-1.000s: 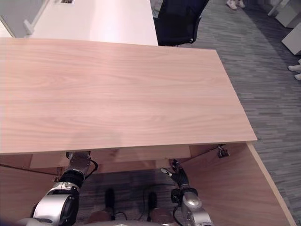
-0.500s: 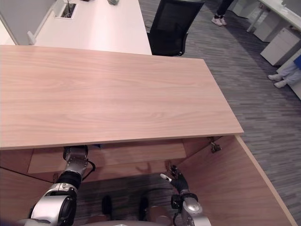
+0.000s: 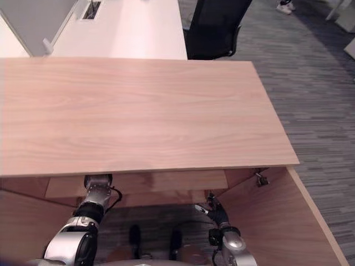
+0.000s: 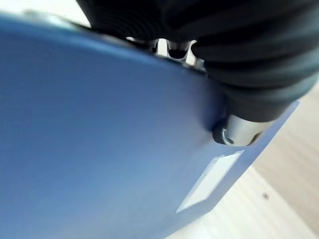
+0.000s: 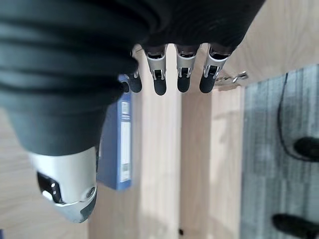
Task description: Put the empty folder in the office cabinet
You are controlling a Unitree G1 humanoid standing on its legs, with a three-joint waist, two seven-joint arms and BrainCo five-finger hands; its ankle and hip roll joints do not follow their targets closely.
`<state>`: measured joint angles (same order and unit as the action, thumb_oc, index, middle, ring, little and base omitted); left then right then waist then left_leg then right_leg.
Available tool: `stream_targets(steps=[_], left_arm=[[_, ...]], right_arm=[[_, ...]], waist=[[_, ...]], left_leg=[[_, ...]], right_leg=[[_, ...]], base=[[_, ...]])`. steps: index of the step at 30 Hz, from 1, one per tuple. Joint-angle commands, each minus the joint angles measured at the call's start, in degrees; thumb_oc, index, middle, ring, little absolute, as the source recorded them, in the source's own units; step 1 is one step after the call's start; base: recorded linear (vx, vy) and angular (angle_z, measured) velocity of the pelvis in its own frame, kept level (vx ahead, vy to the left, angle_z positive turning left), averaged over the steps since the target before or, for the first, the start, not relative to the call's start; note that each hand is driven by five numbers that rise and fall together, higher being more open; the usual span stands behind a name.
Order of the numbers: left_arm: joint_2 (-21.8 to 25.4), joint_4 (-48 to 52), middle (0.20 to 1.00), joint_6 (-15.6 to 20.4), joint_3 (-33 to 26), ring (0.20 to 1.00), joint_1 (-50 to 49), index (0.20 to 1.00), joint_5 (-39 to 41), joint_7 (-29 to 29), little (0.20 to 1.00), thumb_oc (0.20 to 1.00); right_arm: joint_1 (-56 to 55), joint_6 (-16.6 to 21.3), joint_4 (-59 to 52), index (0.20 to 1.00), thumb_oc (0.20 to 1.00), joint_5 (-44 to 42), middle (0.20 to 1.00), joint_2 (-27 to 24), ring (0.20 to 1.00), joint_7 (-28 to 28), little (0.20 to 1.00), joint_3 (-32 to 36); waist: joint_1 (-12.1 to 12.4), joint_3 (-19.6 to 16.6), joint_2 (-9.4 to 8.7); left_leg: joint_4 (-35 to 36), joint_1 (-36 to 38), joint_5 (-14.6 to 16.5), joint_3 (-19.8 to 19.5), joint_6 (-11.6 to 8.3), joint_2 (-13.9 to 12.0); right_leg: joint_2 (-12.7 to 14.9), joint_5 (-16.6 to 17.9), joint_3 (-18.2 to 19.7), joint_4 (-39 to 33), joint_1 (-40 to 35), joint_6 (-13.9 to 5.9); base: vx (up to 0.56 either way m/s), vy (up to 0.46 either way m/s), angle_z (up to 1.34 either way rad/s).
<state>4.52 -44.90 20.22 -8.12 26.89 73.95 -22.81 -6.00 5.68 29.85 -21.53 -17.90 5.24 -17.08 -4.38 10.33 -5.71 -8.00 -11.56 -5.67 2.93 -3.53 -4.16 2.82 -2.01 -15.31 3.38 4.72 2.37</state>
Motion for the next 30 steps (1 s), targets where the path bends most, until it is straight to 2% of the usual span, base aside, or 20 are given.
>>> stream_targets(steps=[1, 7, 8, 15, 16, 19, 30], left_arm=[[1.3, 1.4, 0.2, 3.2, -0.3, 0.2, 6.2, 0.2, -0.7, 1.6, 0.2, 0.2], [3.8, -0.2, 0.2, 3.3, 0.1, 0.2, 10.3, 0.2, -0.4, 2.3, 0.2, 0.2], [5.5, -1.1, 0.2, 3.5, -0.1, 0.2, 12.5, 0.2, 0.1, 2.4, 0.2, 0.2], [8.6, -3.4, 0.2, 3.7, -0.4, 0.2, 18.0, 0.2, 1.6, 2.9, 0.2, 0.2], [9.3, -3.9, 0.2, 3.7, -0.4, 0.2, 19.2, 0.2, 2.0, 2.9, 0.2, 0.2], [12.0, -5.5, 0.2, 3.7, -0.7, 0.2, 23.0, 0.2, 2.9, 2.8, 0.2, 0.2], [17.6, -8.5, 0.2, 4.3, -0.8, 0.2, 31.3, 0.2, 5.5, 2.9, 0.2, 0.2]], right_arm=[[-1.6, 2.0, -3.0, 1.0, 1.0, -3.3, 1.0, 0.1, 1.0, 0.8, 1.0, 1.6], [-1.3, 2.3, -3.1, 1.0, 1.0, -4.3, 1.0, 0.2, 1.0, 0.5, 1.0, 0.2], [-0.8, 2.6, -3.0, 1.0, 1.0, -5.1, 1.0, 0.4, 1.0, 0.0, 1.0, -1.1], [0.2, 3.1, -3.3, 1.0, 1.0, -5.9, 1.0, 0.3, 1.0, -0.5, 1.0, -2.9], [0.4, 3.2, -3.1, 1.0, 1.0, -6.2, 1.0, 0.3, 1.0, -0.5, 1.0, -3.3], [1.1, 3.8, -3.5, 1.0, 1.0, -6.9, 1.0, 0.0, 1.0, -0.6, 1.0, -4.1], [2.4, 4.9, -4.8, 1.0, 1.0, -8.8, 1.0, -1.1, 1.0, -1.0, 1.0, -6.1]], waist=[[-1.5, 0.3, -0.82], [-2.4, 1.1, -2.01], [-2.6, 2.0, -3.07], [-2.6, 3.6, -4.68], [-2.7, 3.5, -4.72], [-3.1, 4.7, -5.28], [-4.1, 6.0, -5.54]], left_leg=[[-1.8, 0.7, 8.5, 0.3, -0.46, -2.4], [-3.1, -3.9, 8.9, 0.8, 0.08, -1.7], [-4.6, -6.2, 9.5, 0.6, 0.51, -1.6], [-8.7, -11.0, 10.7, -0.3, 0.99, -1.4], [-10.0, -11.5, 12.8, -1.4, 0.82, -1.5], [-15.8, -15.8, 15.0, -2.4, 1.1, -1.9], [-26.4, -26.3, 18.4, -4.9, 1.54, -2.7]], right_leg=[[1.2, -2.7, 4.1, 2.9, 0.4, -6.22], [1.4, -1.9, 4.0, 4.9, 6.1, -5.95], [1.3, -1.5, 4.7, 6.2, 8.6, -6.1], [1.9, -2.2, 4.8, 9.7, 12.6, -6.17], [1.6, -3.9, 5.6, 11.0, 13.1, -6.47], [1.6, -5.7, 5.5, 15.6, 16.7, -6.21], [0.9, -9.1, 4.2, 25.2, 26.4, -5.35]], base=[[-0.06, 0.003, -0.08], [-0.1, 0.015, 0.12], [-0.09, 0.007, -0.02], [-0.05, -0.009, -0.01], [0.05, -0.028, 0.12], [-0.01, -0.02, 0.14], [-0.04, -0.029, 0.07]])
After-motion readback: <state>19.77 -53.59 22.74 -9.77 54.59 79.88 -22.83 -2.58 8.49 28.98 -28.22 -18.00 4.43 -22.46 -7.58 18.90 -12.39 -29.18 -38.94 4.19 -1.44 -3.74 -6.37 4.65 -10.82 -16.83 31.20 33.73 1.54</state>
